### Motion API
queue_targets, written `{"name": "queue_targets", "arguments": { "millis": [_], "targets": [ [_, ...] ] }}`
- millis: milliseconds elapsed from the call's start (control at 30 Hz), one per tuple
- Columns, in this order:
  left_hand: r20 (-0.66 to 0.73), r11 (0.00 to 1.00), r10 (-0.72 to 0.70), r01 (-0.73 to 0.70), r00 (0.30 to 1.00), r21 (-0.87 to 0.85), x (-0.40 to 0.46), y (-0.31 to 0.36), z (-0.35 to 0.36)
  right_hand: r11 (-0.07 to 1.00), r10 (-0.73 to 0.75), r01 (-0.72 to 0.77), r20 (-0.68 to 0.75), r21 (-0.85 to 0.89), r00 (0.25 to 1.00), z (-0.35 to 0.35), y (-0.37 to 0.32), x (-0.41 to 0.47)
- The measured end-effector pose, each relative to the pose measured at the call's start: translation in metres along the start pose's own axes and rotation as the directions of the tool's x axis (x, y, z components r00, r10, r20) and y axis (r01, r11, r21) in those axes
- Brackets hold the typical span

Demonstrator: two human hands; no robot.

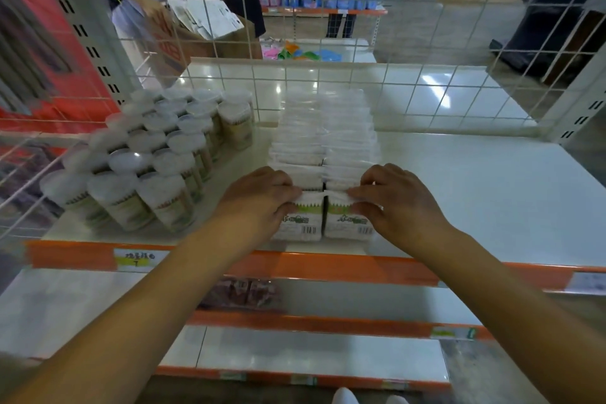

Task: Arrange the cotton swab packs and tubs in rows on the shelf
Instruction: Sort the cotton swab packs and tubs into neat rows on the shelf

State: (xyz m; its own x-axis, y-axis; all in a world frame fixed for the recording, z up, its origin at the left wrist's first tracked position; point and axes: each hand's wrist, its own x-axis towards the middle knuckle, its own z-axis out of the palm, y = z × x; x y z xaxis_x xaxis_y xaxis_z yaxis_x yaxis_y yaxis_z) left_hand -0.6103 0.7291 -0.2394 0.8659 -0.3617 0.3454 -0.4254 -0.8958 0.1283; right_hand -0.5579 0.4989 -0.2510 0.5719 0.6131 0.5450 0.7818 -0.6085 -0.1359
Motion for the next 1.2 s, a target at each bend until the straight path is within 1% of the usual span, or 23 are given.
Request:
{"name": "queue_targets", "arguments": {
  "millis": [100, 167, 233, 367, 500, 567, 733, 867, 1100, 1200],
  "targets": [
    [0.004, 0.999, -0.044, 0.044, 0.999, -0.025, 0.0, 0.002, -0.002, 1.0, -0.013, 0.013, -0.006, 0.021, 1.0, 0.0, -0.001, 0.003],
    [-0.019, 0.992, -0.11, 0.109, 0.994, -0.06, 0.001, 0.005, -0.004, 1.0, -0.005, 0.005, -0.018, 0.026, 1.0, 0.0, -0.002, 0.004],
    [-0.011, 0.981, -0.166, 0.164, 0.986, -0.105, 0.002, 0.006, -0.004, 1.0, 0.005, -0.004, -0.015, 0.021, 1.0, 0.001, -0.002, 0.004],
    [0.047, 0.972, -0.183, 0.188, 0.982, -0.139, 0.002, 0.007, 0.0, 1.0, 0.018, -0.018, -0.005, 0.023, 1.0, 0.003, -0.002, 0.004],
    [0.025, 0.974, -0.163, 0.165, 0.986, -0.156, 0.0, 0.007, 0.001, 0.999, 0.004, -0.004, -0.017, 0.034, 1.0, 0.003, -0.002, 0.004],
    [0.001, 0.982, -0.124, 0.123, 0.992, -0.143, -0.001, 0.004, 0.003, 0.999, -0.007, 0.009, -0.029, 0.048, 1.0, 0.004, -0.001, 0.004],
    [-0.13, 0.986, -0.056, 0.035, 0.99, -0.16, -0.003, 0.0, 0.007, 0.999, -0.016, 0.018, -0.037, 0.049, 0.999, 0.006, -0.001, 0.002],
    [-0.188, 0.991, -0.009, -0.016, 0.982, -0.129, -0.001, 0.0, 0.007, 0.998, 0.0, 0.001, -0.026, 0.062, 1.0, 0.006, -0.002, 0.003],
    [-0.188, 0.995, -0.002, -0.016, 0.982, -0.093, -0.005, -0.002, 0.009, 0.994, 0.05, -0.042, -0.081, 0.102, 0.995, 0.006, -0.005, -0.001],
    [-0.214, 0.991, 0.015, -0.043, 0.977, -0.129, -0.006, -0.003, 0.008, 0.996, 0.017, -0.009, -0.089, 0.093, 0.996, 0.006, -0.004, -0.002]
  ]
}}
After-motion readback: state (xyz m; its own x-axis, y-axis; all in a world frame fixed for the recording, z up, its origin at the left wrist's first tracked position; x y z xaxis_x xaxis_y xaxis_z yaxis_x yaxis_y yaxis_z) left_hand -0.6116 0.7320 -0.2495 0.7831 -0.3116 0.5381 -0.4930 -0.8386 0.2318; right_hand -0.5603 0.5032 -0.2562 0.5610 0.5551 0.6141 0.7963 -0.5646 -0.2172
